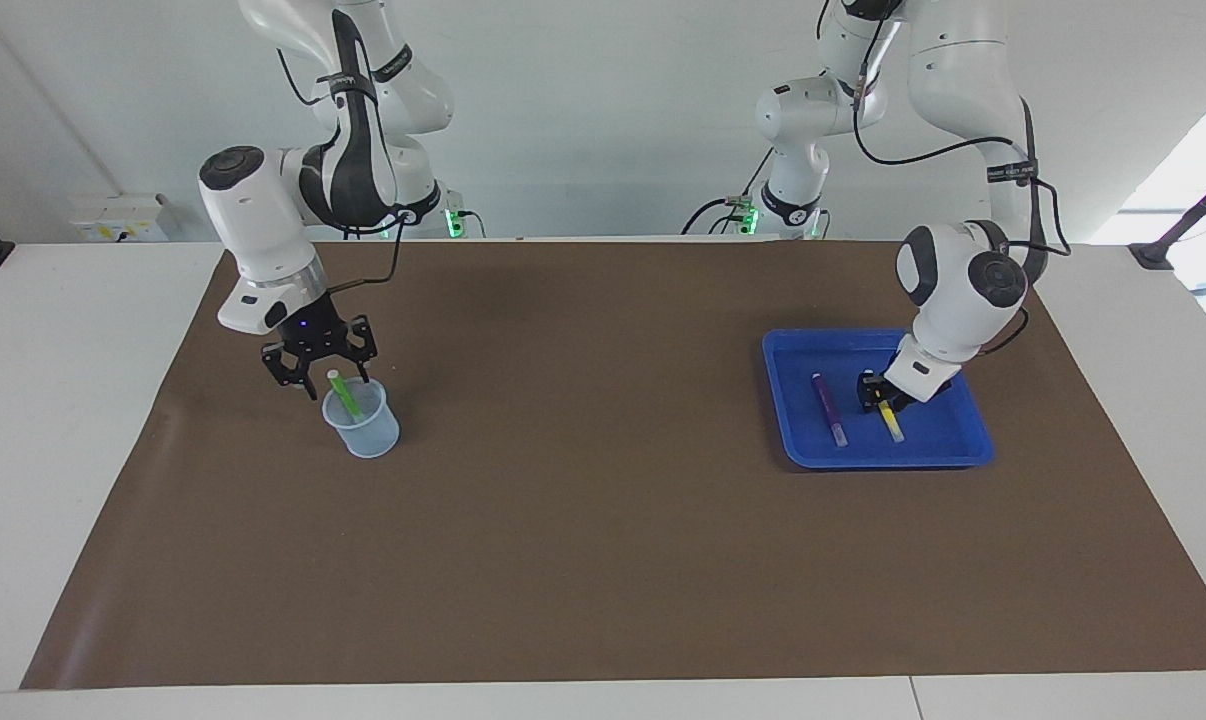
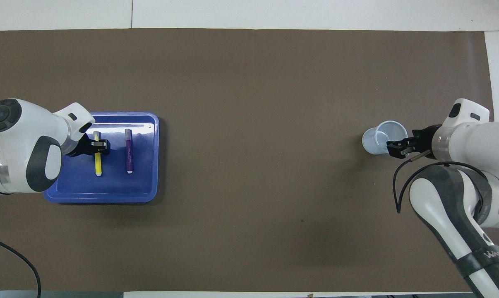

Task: Transfer and insert pens with both arms
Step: 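Grasp the yellow pen in the tray with the left gripper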

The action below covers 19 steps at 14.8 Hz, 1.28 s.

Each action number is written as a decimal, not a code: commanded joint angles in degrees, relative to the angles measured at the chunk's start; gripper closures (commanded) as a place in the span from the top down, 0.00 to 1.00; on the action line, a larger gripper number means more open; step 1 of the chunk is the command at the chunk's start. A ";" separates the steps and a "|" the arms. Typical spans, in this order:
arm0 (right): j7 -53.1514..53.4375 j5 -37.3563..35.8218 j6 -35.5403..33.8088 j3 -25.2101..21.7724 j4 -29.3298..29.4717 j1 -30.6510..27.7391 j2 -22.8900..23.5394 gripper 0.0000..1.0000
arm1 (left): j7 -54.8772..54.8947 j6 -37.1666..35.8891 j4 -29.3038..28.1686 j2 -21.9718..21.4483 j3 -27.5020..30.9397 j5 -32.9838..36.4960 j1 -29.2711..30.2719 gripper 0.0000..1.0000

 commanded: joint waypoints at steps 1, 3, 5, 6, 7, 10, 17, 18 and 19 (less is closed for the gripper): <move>0.81 0.35 0.04 0.05 1.73 -0.08 0.56 1.00 | 0.53 0.36 0.65 0.65 -0.22 1.24 0.54 0.29; 0.81 0.35 -1.53 0.05 3.66 -0.17 0.38 1.00 | 0.53 0.36 0.65 0.65 -0.22 1.24 0.54 0.13; 2.81 0.35 -7.84 -0.22 7.69 -0.17 0.29 1.00 | 0.45 0.36 0.65 0.65 -0.22 1.24 0.54 0.00; 5.70 -0.08 -10.75 -0.30 9.19 -0.25 0.29 1.00 | 0.45 0.36 0.74 0.65 -0.22 1.24 0.63 0.00; 9.47 -0.70 -14.00 -0.30 11.30 -0.17 0.20 1.00 | 0.53 0.36 0.74 0.65 -0.22 1.24 0.63 0.00; 18.27 -2.80 -22.88 -0.22 17.97 -0.25 0.55 1.00 | 0.53 -1.13 1.70 0.73 -0.31 1.24 1.60 0.00; 29.72 -6.94 -40.83 0.75 33.81 0.10 4.43 1.00 | -0.34 -15.01 10.66 1.35 -0.48 -0.77 1.42 0.00; 30.07 -6.94 -42.05 0.75 33.73 0.19 3.90 1.00 | -0.87 -17.29 11.98 1.00 -0.48 -2.09 1.34 0.00; 30.77 -6.94 -43.72 0.92 33.73 0.19 2.94 1.00 | -2.26 -20.09 13.73 0.82 -0.57 -2.71 1.07 0.00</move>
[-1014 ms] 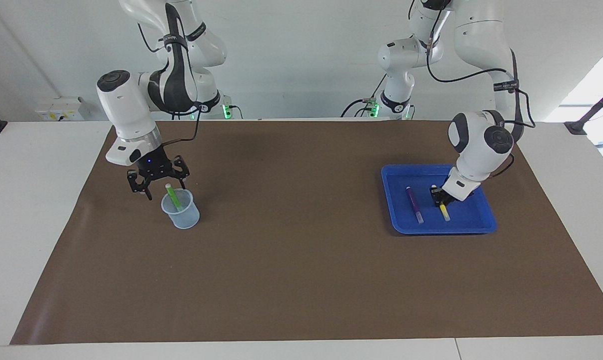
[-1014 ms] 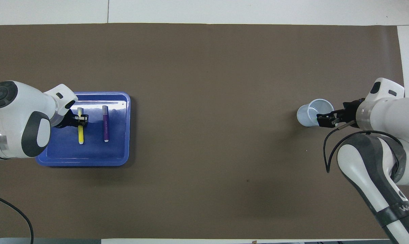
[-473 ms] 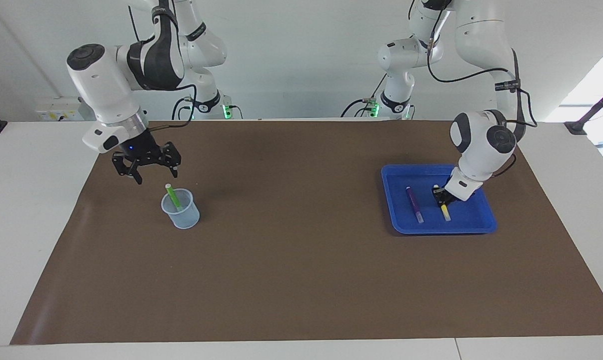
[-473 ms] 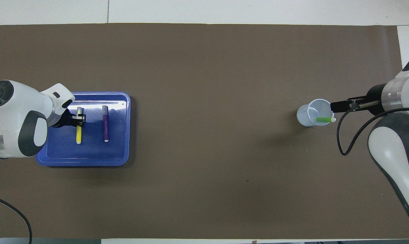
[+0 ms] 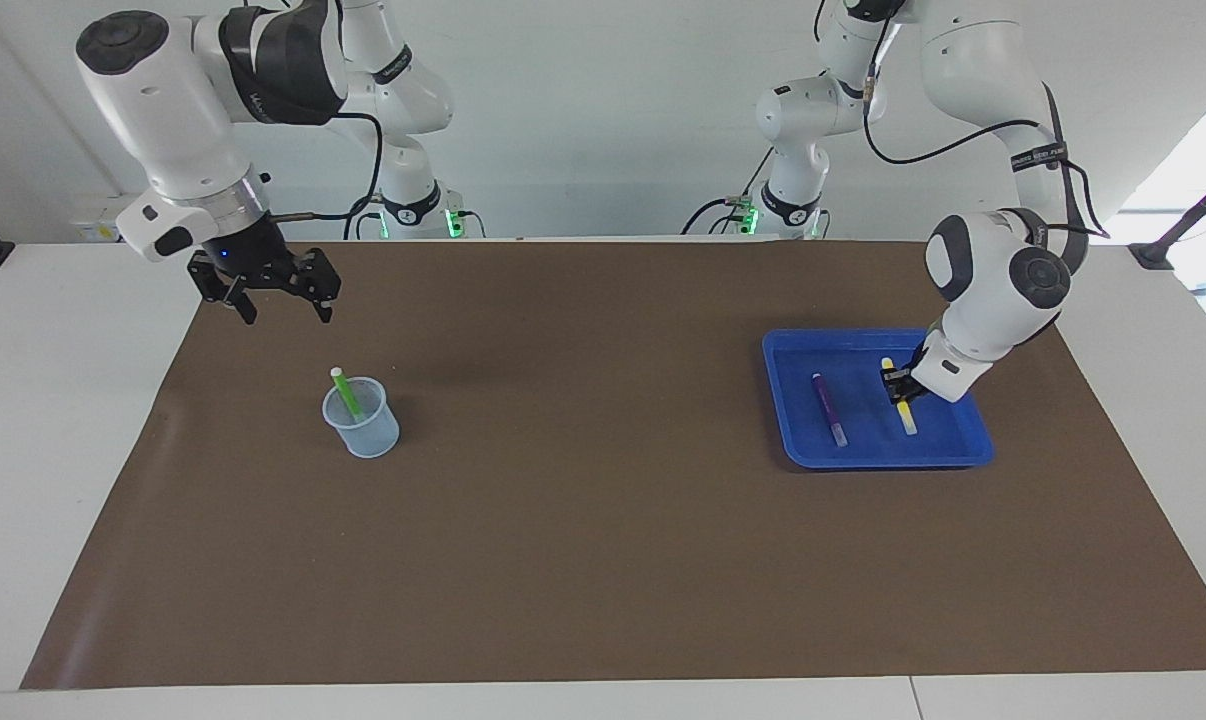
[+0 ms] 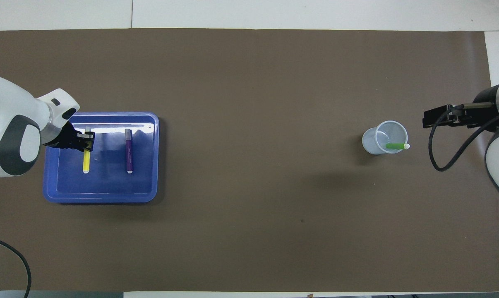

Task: Transfer and insert pens with both arms
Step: 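Grasp the yellow pen in the tray with the left gripper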

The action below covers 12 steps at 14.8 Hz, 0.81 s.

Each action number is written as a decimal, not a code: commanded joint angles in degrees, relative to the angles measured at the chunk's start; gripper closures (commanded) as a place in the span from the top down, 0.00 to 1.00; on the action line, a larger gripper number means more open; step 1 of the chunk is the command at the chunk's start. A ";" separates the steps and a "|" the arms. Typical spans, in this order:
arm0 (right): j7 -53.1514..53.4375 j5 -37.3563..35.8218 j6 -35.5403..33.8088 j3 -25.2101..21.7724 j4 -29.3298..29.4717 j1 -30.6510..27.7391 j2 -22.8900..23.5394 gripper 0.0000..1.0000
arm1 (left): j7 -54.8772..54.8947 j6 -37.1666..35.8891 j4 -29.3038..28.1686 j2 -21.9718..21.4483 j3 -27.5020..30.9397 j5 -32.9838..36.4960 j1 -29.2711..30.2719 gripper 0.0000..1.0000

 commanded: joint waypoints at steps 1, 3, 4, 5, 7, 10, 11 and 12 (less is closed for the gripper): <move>3.90 -1.43 -4.07 1.26 1.81 0.00 -0.33 1.00 | -4.02 -8.36 5.83 0.06 -0.48 -1.69 -0.25 0.00; 4.79 -1.26 -4.17 1.44 1.29 -0.09 -0.78 1.00 | -9.55 -14.52 9.35 -0.73 -1.01 -3.44 -0.61 0.00; 4.79 -0.74 -3.83 1.44 0.33 -0.18 -1.30 1.00 | -12.36 -16.72 10.50 -1.61 -1.71 -6.50 -0.61 0.00; 4.79 -0.64 -3.82 1.27 -0.12 -0.26 -1.56 1.00 | -15.61 -18.31 11.30 -2.40 -2.15 -8.96 -0.61 0.00; 4.36 -0.64 -3.73 0.83 -0.04 -0.35 -1.48 1.00 | -24.82 -20.43 11.66 -4.33 -3.29 -11.87 -1.83 0.00; 4.88 -0.73 -3.82 1.35 -0.03 -0.18 -1.65 1.00 | -41.43 -20.88 11.31 -8.63 -3.73 -19.87 -4.73 0.00; 4.88 -0.64 -3.82 1.35 -0.03 -0.09 -1.65 1.00 | -46.44 -20.88 11.30 -9.43 -3.74 -21.80 -6.22 0.00; 4.80 -0.73 -3.91 1.35 -0.12 -0.09 -1.65 1.00 | -51.62 -20.70 11.13 -10.31 -3.74 -23.91 -7.54 0.00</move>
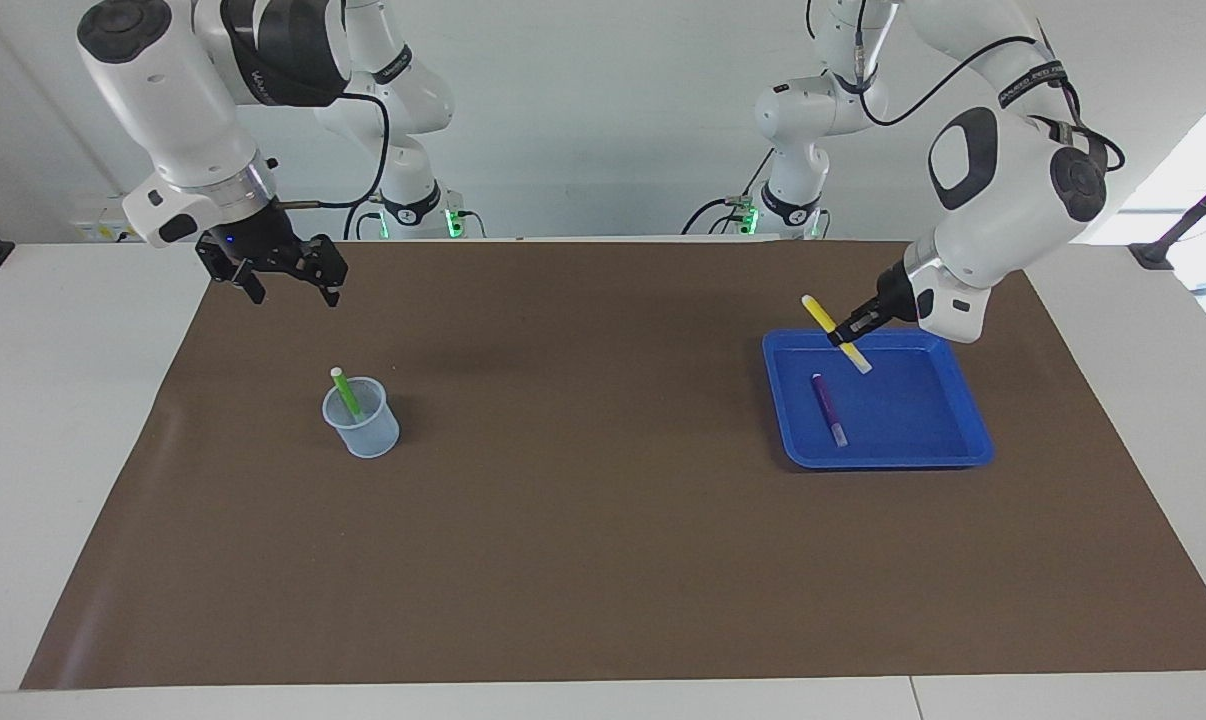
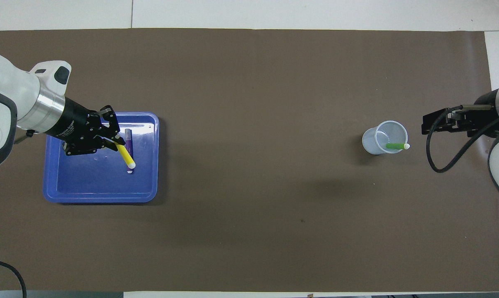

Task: Transfer and insert pens with both arms
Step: 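Lift the yellow pen with the left gripper while the right gripper approaches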

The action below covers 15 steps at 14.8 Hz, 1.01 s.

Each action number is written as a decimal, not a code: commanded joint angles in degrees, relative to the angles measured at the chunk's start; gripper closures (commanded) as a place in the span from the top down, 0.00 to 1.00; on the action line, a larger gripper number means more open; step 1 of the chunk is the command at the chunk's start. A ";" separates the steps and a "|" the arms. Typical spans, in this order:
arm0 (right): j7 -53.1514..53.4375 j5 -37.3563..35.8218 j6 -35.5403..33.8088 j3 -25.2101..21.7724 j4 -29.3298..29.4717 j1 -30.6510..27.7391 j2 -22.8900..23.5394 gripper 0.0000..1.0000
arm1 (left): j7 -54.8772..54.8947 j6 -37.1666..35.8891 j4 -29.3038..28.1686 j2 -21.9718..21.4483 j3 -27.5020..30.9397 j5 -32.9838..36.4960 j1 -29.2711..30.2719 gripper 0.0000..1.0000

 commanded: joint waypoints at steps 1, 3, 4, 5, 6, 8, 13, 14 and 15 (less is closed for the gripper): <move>1.00 -0.71 -0.25 0.33 -0.85 0.03 -1.06 1.00 | -13.76 -0.68 -0.77 -2.99 0.42 -5.40 -3.26 0.00; 1.08 -0.71 0.02 0.42 -0.93 0.21 -1.06 1.00 | -22.55 -0.42 -0.86 -3.60 0.42 -12.06 -5.11 0.00; 1.43 -0.71 0.10 0.51 -0.93 0.30 -1.15 1.00 | -26.69 -0.33 -1.04 -3.87 0.42 -14.36 -5.64 0.00; 1.78 -0.62 -0.07 0.86 -0.85 0.21 -1.15 1.00 | -29.95 0.11 -1.21 -3.96 0.42 -16.56 -7.03 0.00; 1.70 -0.36 -0.33 1.29 -0.84 0.21 -1.67 1.00 | -32.50 0.72 -1.47 -4.04 0.42 -18.50 -7.57 0.00; 1.70 5.93 -0.60 2.17 -0.93 0.21 -2.99 1.00 | -37.69 3.96 -3.84 -5.44 0.42 -25.07 -7.75 0.00; 1.26 26.66 0.36 4.29 -1.02 0.30 -2.99 1.00 | -47.02 18.44 -12.53 -9.92 0.33 -37.56 -15.20 0.00; 1.26 29.50 1.15 5.07 -1.02 0.30 -2.99 1.00 | -47.12 21.53 -14.55 -11.06 0.33 -39.41 -16.87 0.00; 1.70 30.57 2.12 6.30 -1.19 0.30 -2.99 1.00 | -47.12 24.34 -16.40 -12.12 0.33 -41.35 -18.81 0.00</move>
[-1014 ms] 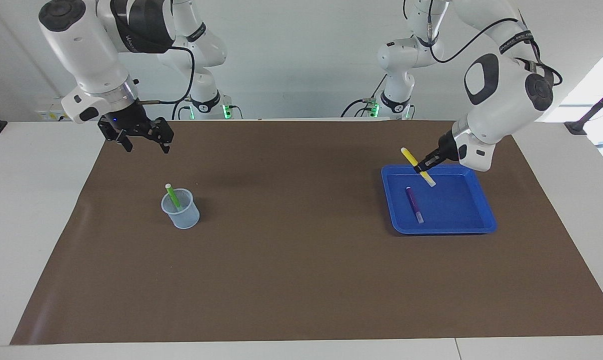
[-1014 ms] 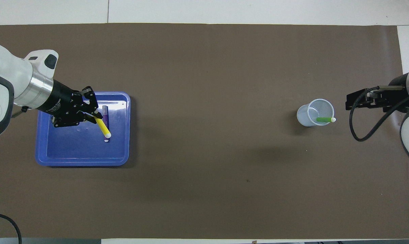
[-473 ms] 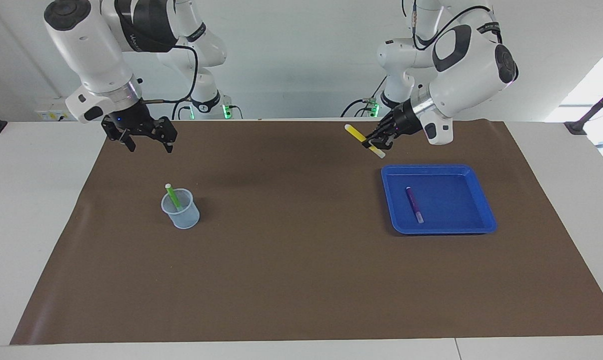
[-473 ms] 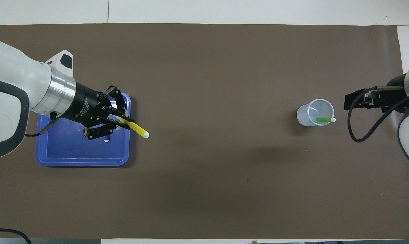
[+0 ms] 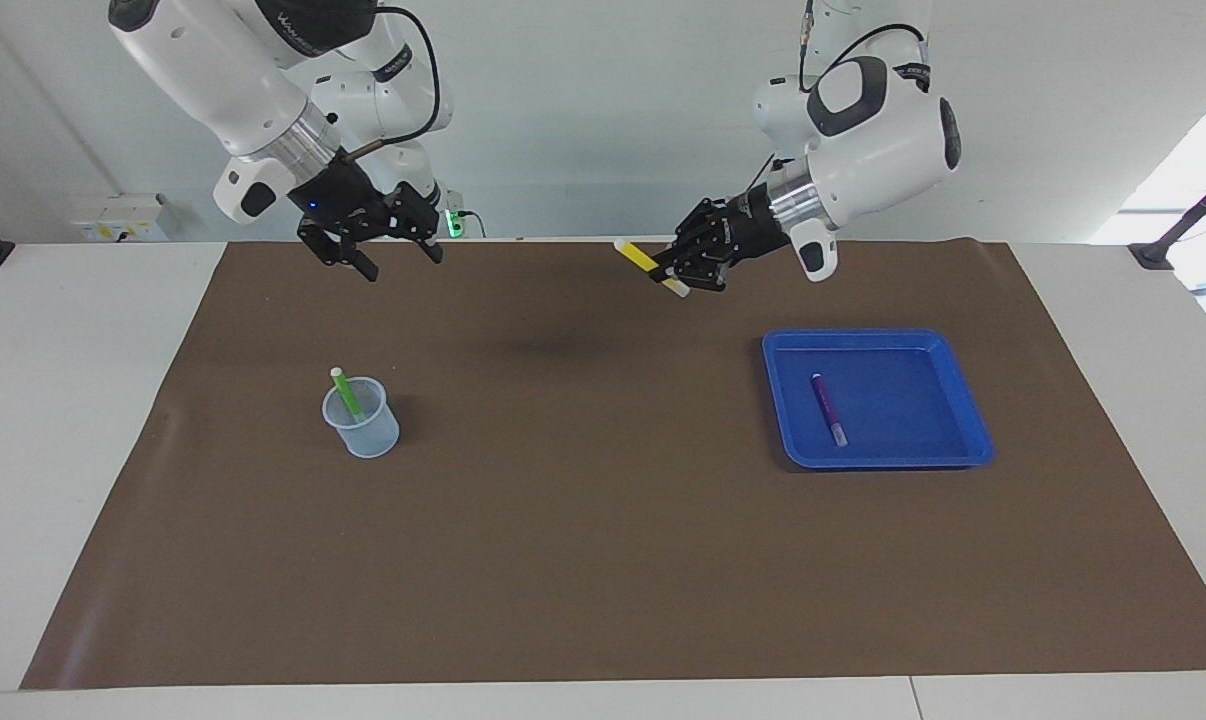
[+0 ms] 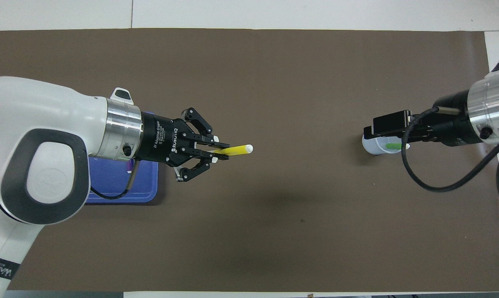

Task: Transfer and insert pens with both arms
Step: 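Lift the yellow pen with the left gripper while the right gripper approaches, then grasp the yellow pen with the right gripper and open the left gripper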

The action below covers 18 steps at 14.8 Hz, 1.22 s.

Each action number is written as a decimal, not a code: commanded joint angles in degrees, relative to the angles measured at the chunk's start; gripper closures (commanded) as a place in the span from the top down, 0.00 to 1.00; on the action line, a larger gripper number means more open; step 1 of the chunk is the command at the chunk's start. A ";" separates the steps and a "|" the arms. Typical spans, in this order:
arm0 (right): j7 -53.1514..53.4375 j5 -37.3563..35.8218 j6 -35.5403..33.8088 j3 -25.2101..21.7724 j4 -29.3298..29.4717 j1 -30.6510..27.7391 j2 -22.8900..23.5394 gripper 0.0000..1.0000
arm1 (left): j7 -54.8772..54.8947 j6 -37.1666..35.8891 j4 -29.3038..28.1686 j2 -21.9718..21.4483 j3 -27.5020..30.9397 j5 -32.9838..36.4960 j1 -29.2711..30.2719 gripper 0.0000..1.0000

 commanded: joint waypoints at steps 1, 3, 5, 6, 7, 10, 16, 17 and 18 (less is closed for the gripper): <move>1.26 5.60 3.86 2.22 -1.69 -0.32 -0.81 1.00 | -1.46 8.57 -8.25 -5.58 0.86 -5.64 -4.90 0.00; 2.57 9.13 8.69 4.23 -4.23 -0.32 -1.69 1.00 | -1.99 14.80 -11.51 -6.99 0.77 -9.24 -7.80 0.00; 6.33 9.40 13.09 7.57 -5.21 -0.32 -1.87 1.00 | -2.17 19.30 -13.36 -7.70 0.77 -12.32 -10.88 0.00; 7.49 9.40 14.41 8.80 -5.38 -0.32 -1.69 1.00 | -2.34 20.28 -13.72 -8.05 0.77 -13.03 -11.93 0.00; 7.76 9.40 15.47 9.94 -5.91 -0.32 -1.69 1.00 | -3.47 21.68 -14.16 -8.14 0.77 -13.30 -13.16 0.00; 7.94 9.40 15.49 12.85 -6.62 -0.32 -1.69 1.00 | -4.19 24.85 -14.51 -8.14 0.77 -14.87 -14.49 0.00; 8.11 9.05 6.36 14.09 -6.71 -0.41 -2.57 1.00 | -4.27 25.47 -14.60 -8.14 0.86 -16.28 -14.49 0.00; 8.20 8.79 5.73 14.00 -6.62 -0.41 -2.57 1.00 | -4.27 25.47 -14.51 -8.14 0.86 -16.38 -14.41 0.00; 8.29 8.53 5.47 14.09 -6.53 -0.32 -2.66 1.00 | -4.27 25.47 -14.51 -8.14 0.86 -16.38 -14.41 0.00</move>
